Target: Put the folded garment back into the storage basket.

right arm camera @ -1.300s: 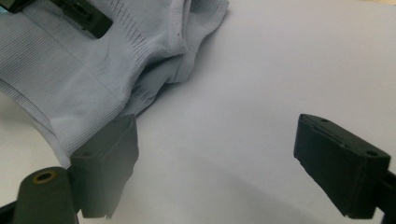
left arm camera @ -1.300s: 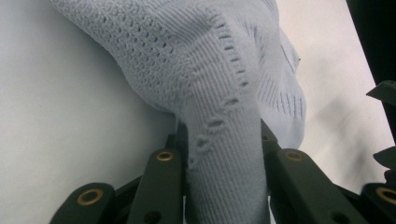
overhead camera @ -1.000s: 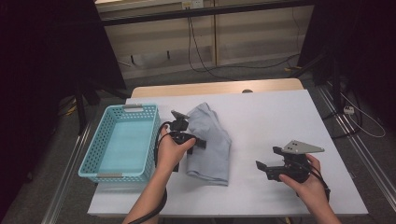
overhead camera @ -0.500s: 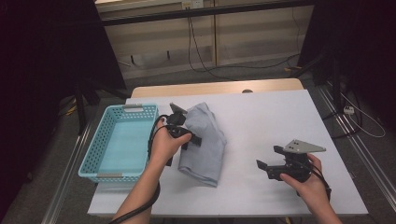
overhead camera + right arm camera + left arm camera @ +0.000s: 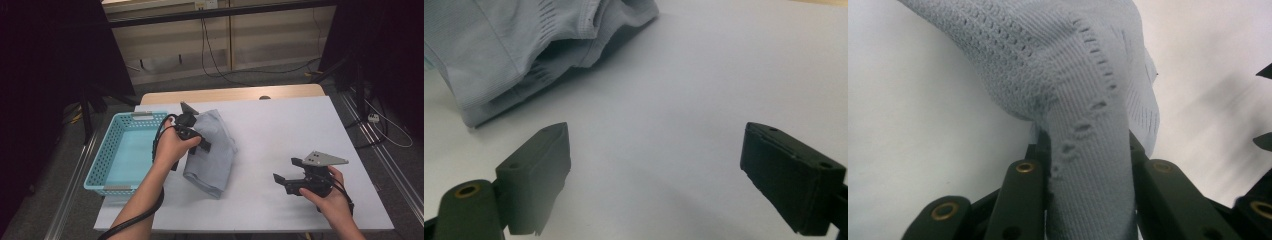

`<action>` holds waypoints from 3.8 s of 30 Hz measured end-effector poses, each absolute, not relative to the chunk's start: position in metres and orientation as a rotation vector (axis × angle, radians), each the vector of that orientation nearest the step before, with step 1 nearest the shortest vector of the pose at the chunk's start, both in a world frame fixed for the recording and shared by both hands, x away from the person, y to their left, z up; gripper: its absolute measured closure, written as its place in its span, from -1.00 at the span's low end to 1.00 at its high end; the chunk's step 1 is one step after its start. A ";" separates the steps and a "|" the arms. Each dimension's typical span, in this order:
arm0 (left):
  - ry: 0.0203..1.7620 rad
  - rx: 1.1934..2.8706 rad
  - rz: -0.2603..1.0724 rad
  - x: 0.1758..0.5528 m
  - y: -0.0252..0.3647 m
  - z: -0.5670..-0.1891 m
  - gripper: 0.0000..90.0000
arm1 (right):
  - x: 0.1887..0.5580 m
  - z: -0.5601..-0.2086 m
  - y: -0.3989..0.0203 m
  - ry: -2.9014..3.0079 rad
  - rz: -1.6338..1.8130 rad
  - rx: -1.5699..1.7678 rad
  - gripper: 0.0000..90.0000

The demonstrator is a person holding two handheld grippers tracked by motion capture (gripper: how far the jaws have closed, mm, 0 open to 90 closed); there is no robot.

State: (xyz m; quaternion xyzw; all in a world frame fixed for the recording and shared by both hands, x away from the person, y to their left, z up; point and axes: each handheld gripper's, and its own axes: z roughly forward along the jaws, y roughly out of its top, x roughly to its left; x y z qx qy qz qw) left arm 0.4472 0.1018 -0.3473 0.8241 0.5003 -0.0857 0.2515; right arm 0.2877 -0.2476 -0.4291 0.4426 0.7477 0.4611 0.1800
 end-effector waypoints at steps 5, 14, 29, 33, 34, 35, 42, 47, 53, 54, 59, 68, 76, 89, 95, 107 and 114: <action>1.363 2.258 -0.233 0.449 0.106 -0.345 0.61 | 0.289 -0.429 -0.248 2.108 1.306 1.253 -0.71; 1.356 2.296 -0.190 0.450 0.106 -0.337 0.61 | 0.290 -0.429 -0.248 2.111 1.306 1.255 -0.71; 1.349 2.341 -0.141 0.456 0.108 -0.321 0.61 | 0.289 -0.429 -0.247 2.116 1.304 1.251 -0.71; 1.347 2.353 -0.133 0.457 0.109 -0.317 0.61 | 0.289 -0.429 -0.247 2.115 1.304 1.252 -0.72; 1.347 2.357 -0.128 0.458 0.108 -0.316 0.61 | 0.289 -0.429 -0.247 2.114 1.304 1.253 -0.72; 1.346 2.362 -0.128 0.458 0.108 -0.316 0.61 | 0.289 -0.429 -0.247 2.114 1.304 1.254 -0.72; 1.336 2.385 -0.109 0.460 0.109 -0.307 0.61 | 0.290 -0.429 -0.247 2.114 1.303 1.255 -0.72; 1.341 2.398 -0.095 0.463 0.111 -0.301 0.61 | 0.289 -0.429 -0.248 2.115 1.304 1.248 -0.72; 1.351 2.397 -0.073 0.465 0.114 -0.294 0.61 | 0.289 -0.429 -0.248 2.116 1.302 1.247 -0.72; 1.353 2.397 -0.072 0.466 0.115 -0.292 0.61 | 0.290 -0.429 -0.248 2.117 1.303 1.247 -0.72; 1.350 2.403 -0.064 0.467 0.116 -0.286 0.61 | 0.290 -0.430 -0.247 2.122 1.301 1.248 -0.72; 1.367 2.416 -0.053 0.472 0.118 -0.278 0.61 | 0.289 -0.429 -0.249 2.118 1.304 1.245 -0.72; 1.356 2.436 -0.015 0.473 0.116 -0.266 0.61 | 0.289 -0.428 -0.249 2.113 1.308 1.245 -0.72; 1.327 2.453 0.016 0.475 0.115 -0.245 0.61 | 0.289 -0.428 -0.249 2.110 1.310 1.247 -0.72; 1.335 2.441 0.026 0.477 0.117 -0.237 0.61 | 0.289 -0.427 -0.250 2.106 1.313 1.251 -0.72; 1.361 2.424 0.044 0.483 0.130 -0.223 0.61 | 0.289 -0.427 -0.250 2.108 1.312 1.249 -0.72; 1.370 2.422 0.050 0.484 0.136 -0.216 0.61 | 0.290 -0.428 -0.250 2.110 1.312 1.246 -0.72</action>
